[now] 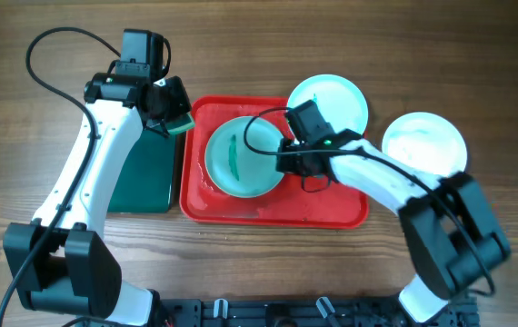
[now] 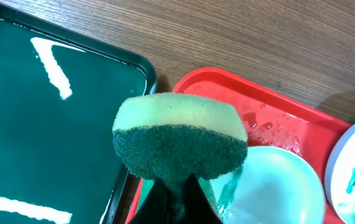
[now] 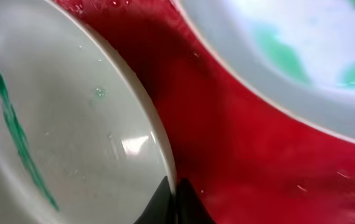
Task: Clean dirty plates on tray and stack at the side
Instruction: 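Scrub the dragged plate with the sponge in the left gripper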
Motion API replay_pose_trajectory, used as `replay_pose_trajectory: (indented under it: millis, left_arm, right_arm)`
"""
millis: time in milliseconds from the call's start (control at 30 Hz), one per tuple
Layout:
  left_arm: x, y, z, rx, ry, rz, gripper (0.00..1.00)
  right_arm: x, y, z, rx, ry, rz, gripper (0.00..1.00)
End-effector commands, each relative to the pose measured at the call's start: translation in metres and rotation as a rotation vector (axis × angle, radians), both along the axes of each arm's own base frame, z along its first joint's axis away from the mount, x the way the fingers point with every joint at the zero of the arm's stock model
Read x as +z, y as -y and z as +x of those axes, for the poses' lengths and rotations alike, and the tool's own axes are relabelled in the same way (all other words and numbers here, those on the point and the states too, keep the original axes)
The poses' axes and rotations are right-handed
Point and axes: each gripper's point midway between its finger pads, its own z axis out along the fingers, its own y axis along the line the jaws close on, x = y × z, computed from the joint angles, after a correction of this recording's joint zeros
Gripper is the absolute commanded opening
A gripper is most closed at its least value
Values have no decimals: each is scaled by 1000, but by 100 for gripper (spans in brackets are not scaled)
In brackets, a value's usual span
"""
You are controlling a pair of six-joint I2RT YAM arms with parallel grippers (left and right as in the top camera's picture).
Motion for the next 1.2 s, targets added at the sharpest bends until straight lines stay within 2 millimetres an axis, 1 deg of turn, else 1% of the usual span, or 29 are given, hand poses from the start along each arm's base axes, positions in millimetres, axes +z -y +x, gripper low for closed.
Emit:
replay_pose_trajectory:
  millis: [0, 67, 100, 167, 233, 300, 333, 400, 433, 467, 500, 633, 700, 833, 900, 967, 1067, 1133, 1167]
  left_arm:
    - [-2, 2, 1, 7, -4, -12, 4]
    - [-2, 2, 1, 7, -4, -12, 4]
    - [-2, 2, 1, 7, -3, -12, 4]
    - [-2, 2, 1, 7, -3, -12, 4]
    - [-2, 2, 1, 7, -4, -12, 4]
    - [-3, 2, 1, 4, -6, -10, 4]
    - [-5, 2, 0, 3, -11, -9, 4]
    - [-14, 3, -5, -4, -35, -4, 4]
    - [-20, 5, -9, -32, -46, 6, 4]
    - [-24, 9, -12, -48, -56, 9, 4]
    - [-27, 13, -14, -57, -60, 10, 4]
    - [-48, 40, -23, -167, -65, 28, 4]
    - [-65, 54, -29, -225, -82, 41, 4]
    - [-94, 73, -35, -359, -122, 80, 4]
    - [-108, 78, -34, -400, -136, 94, 4]
    - [-127, 75, -30, -394, -159, 128, 4]
    - [-141, 73, -32, -391, -189, 130, 4]
    - [-149, 81, -37, -411, -216, 84, 4]
    - [-152, 89, -41, -427, -230, 43, 4]
  right_arm:
    - [-4, -14, 4, -7, -24, 31, 27]
    - [0, -15, 10, 46, 13, 16, 40]
    - [2, -12, 16, 48, 41, -7, 42]
    - [4, -2, 27, 45, 90, -62, 41]
    - [-2, 1, 29, 69, 92, -75, 37]
    - [-10, -6, 27, 133, 83, -50, 31]
    - [-11, -12, 26, 167, 84, -24, 25]
    - [-10, -14, 25, 175, 82, -15, 9]
    - [-11, -14, 25, 176, 80, -12, 6]
    - [-10, -15, 24, 174, 77, -9, 4]
    - [-10, -15, 24, 172, 76, -8, 4]
    - [-10, -17, 23, 160, 66, 7, 4]
    - [-10, -17, 23, 160, 65, 6, 4]
    - [-10, -17, 22, 163, 62, 12, 4]
    - [-10, -18, 22, 163, 63, 12, 4]
    - [-10, -17, 22, 164, 62, 12, 4]
    - [-10, -17, 22, 164, 62, 11, 4]
    - [-10, -17, 22, 164, 62, 12, 4]
    - [-10, -18, 22, 166, 63, 16, 4]
